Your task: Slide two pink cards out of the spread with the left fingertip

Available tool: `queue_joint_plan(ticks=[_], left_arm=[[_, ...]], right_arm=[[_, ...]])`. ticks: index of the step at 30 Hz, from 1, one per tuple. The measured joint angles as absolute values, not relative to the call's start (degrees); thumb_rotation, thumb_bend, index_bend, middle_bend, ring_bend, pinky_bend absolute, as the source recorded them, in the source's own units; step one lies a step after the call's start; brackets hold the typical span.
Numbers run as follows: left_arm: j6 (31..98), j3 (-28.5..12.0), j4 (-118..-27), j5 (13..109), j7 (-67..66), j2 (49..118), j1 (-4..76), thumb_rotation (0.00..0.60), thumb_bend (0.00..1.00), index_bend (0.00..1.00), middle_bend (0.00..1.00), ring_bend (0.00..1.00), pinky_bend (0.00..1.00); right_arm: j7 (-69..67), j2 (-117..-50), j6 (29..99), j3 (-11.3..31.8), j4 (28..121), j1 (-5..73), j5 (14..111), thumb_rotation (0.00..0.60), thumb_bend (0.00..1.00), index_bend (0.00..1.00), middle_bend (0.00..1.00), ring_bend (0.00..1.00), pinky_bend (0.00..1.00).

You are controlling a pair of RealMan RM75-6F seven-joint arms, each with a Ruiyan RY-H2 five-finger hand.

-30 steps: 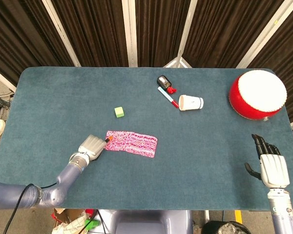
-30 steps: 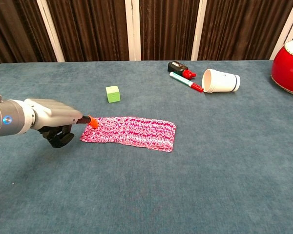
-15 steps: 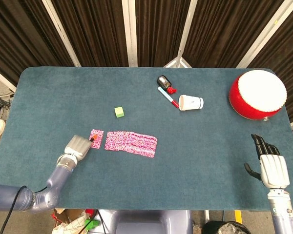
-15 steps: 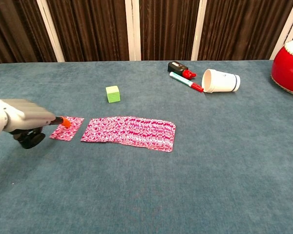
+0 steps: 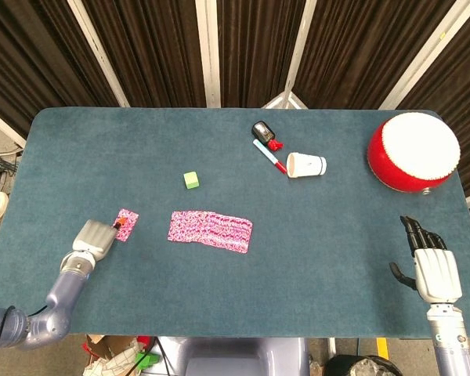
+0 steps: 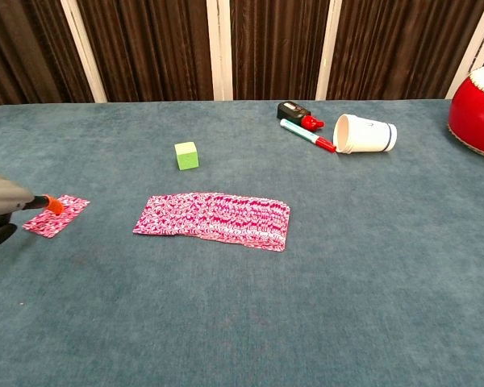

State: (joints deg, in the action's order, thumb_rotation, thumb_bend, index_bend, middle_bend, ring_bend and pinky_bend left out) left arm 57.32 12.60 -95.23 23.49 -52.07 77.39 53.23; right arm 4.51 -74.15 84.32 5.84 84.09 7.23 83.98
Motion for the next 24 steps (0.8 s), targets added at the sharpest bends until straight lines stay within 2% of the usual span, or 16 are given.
queue_joint_plan(ticks=[14, 24], left_arm=[[62.11, 11.95, -103.52, 28.68, -50.83, 71.06, 51.83, 0.600, 0.92, 0.09, 0.86, 0.80, 0.70], [64.04, 9.06, -107.57, 31.18, -50.45, 68.57, 52.16, 0.600, 0.92, 0.08, 0.86, 0.80, 0.70]], right_arm=[[4.33, -74.09, 84.60, 5.80, 84.31, 7.21, 84.31, 0.600, 0.28, 0.01, 0.15, 0.23, 0.24], [3.91, -73.83, 84.64, 5.87, 84.51, 7.16, 84.22, 0.600, 0.28, 0.01, 0.15, 0.23, 0.24]])
